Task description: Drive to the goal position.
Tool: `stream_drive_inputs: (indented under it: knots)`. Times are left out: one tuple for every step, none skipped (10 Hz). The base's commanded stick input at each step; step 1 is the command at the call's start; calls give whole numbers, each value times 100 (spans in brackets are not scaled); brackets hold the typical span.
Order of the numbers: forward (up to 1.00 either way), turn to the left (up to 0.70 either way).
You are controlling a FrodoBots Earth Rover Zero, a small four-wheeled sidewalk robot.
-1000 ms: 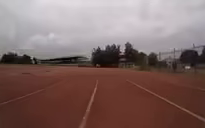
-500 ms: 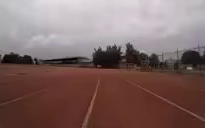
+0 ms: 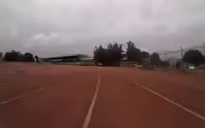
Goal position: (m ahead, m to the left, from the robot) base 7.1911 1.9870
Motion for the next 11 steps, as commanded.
stream_drive_inputs:
  knots:
    - [70, 0]
    - [70, 0]
    - [70, 0]
    - [70, 0]
    - [70, 0]
    - [70, 0]
    - [70, 0]
    - [70, 0]
    - [70, 0]
    - [70, 0]
    - [70, 0]
